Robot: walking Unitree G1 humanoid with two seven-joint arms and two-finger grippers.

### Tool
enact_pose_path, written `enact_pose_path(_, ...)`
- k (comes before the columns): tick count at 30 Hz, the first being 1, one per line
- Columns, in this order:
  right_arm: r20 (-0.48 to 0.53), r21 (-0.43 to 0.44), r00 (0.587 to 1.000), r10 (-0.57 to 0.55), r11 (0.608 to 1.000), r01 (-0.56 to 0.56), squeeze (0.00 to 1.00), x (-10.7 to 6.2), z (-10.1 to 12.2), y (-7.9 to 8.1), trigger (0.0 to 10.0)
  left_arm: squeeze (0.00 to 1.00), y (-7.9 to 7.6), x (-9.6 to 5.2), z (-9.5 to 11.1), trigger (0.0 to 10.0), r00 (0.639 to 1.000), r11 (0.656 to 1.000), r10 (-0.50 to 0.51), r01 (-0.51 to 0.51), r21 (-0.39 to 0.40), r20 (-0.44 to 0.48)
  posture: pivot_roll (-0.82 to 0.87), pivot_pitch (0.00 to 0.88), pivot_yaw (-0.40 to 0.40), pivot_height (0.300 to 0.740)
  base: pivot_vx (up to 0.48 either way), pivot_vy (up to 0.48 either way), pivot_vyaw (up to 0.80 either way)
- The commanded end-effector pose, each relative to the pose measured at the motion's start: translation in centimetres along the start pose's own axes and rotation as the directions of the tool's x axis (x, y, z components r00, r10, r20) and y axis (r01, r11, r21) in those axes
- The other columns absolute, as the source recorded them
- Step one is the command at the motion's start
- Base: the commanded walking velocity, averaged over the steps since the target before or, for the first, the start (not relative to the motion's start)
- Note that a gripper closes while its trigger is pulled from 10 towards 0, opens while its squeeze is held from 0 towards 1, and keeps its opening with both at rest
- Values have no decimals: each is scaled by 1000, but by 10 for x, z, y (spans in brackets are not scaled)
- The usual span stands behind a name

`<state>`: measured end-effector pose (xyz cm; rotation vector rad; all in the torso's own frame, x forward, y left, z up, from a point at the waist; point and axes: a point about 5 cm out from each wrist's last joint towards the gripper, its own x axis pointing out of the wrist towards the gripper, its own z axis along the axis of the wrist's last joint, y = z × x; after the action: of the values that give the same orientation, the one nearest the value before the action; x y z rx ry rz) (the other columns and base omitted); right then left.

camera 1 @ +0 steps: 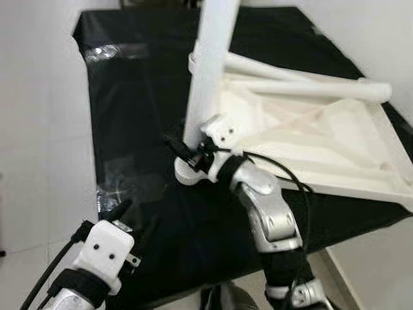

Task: Building children table

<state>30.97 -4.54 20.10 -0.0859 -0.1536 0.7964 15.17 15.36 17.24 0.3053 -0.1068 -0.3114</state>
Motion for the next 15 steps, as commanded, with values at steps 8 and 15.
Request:
enact_pose_path(8, -114, 39, 990, 89, 996, -85, 0, 33, -21, -1, 10000, 0, 1, 0, 0, 10000, 1000, 1000, -2, 2, -12, -3, 284, 288, -182, 740, 0, 0, 0)
enact_pose_path(15, 40, -159, 834, 551, 827, -539, 0, 37, 24, 9, 10000, 0, -2, 2, 0, 10000, 1000, 1000, -11, 11, -12, -3, 318, 284, -183, 740, 0, 0, 0)
